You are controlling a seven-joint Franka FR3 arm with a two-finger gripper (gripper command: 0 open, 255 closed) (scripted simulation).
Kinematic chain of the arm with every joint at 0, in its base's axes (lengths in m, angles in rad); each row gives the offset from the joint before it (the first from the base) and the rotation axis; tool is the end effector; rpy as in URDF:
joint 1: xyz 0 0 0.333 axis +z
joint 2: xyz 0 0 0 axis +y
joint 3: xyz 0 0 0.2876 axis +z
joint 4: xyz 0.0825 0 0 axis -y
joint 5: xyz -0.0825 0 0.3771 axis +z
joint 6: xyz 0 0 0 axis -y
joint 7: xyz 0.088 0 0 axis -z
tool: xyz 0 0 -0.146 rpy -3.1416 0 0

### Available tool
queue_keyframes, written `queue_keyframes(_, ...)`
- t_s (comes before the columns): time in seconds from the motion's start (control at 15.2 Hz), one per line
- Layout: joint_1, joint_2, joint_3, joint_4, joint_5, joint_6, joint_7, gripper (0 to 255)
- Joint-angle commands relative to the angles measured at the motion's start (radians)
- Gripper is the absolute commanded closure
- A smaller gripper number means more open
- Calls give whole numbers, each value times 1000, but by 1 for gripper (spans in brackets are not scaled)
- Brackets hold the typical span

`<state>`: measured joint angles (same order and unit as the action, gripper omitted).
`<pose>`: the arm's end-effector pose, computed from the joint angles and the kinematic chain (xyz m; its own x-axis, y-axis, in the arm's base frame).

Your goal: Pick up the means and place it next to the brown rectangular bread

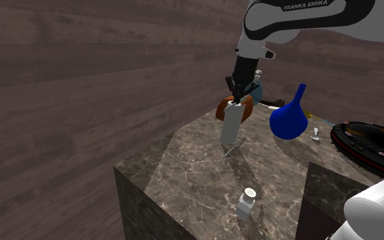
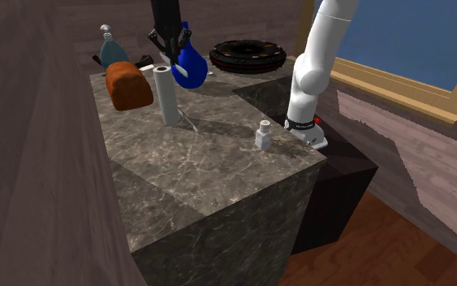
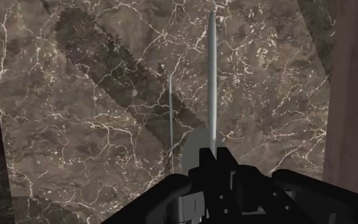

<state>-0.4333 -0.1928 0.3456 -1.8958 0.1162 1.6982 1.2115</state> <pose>0.5003 -0.0198 0.5107 0.2466 -0.9677 -0.0524 -0.9691 -0.2468 -0.0028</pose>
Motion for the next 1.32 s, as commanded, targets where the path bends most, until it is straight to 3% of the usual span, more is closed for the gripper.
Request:
queue_keyframes(0.0,-19,15,-26,13,-10,-2,-44,255)
queue_keyframes(0.66,-117,143,-142,149,-61,-27,-246,255)
queue_keyframes(1.25,-201,337,-223,390,-94,-83,-406,255)
